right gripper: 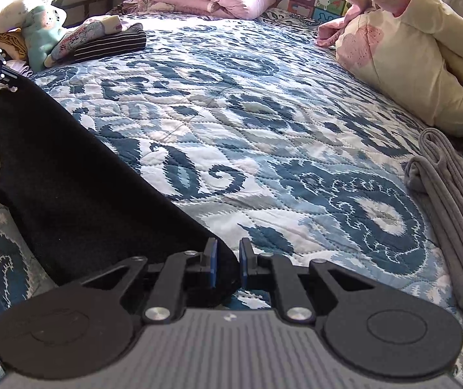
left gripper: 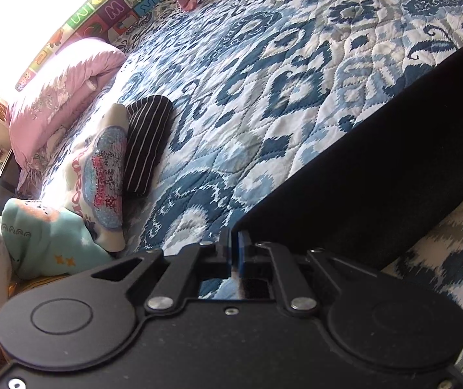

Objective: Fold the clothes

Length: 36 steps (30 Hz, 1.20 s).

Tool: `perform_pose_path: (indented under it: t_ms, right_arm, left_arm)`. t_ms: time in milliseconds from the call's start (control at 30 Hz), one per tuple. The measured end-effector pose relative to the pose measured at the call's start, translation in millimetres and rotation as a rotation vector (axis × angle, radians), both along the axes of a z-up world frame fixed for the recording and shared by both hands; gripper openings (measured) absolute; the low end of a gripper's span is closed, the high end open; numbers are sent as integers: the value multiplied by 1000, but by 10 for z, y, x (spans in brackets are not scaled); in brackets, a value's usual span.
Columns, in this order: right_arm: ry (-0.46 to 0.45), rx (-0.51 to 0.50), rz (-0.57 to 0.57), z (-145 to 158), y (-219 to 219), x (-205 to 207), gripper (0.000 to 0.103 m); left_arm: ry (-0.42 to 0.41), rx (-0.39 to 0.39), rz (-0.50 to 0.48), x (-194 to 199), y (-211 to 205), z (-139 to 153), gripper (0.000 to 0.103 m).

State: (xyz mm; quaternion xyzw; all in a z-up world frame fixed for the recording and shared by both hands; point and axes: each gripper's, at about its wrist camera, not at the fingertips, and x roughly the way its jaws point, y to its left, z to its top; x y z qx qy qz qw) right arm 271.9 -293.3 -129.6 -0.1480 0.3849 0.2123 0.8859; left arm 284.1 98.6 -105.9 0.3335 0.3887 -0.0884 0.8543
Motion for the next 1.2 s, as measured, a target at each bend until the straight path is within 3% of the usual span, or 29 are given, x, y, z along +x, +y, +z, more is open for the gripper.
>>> perform_pose_path:
  t_ms: [333,567,767,800,833,867,900,1033,1200]
  right_arm:
    - [21,28,-25,-73,-19,71,15]
    - [-26,25,-50,6,10,-43,16]
    - [-66,23,-71,75,36,-141,17]
    - [-73,23,-75,86,40,-158,17]
    - [-80,22,-78,98,44,-174,26]
    - [-86,22,-82,109,49,-190,44]
    - [-93,22,-85,120,53,-207,50]
    - [-124,23,-101,172,73,-284,53]
    - [-189,117,-79,365,126,-478,52]
  left_arm:
    - [52,-20,11,218,6,-94,3]
    - [75,-34,32,286,10,-254,3]
    - [46,-67,49,245,45,-244,4]
    - [41,-95,63,229,87,-210,5]
    - [36,-123,75,209,136,-165,11]
    - [18,-156,99,168,210,-95,17]
    - [-16,-196,139,104,308,-15,18]
    - [-118,-431,335,-196,744,229,18]
    - [-124,-754,508,-507,961,120,18]
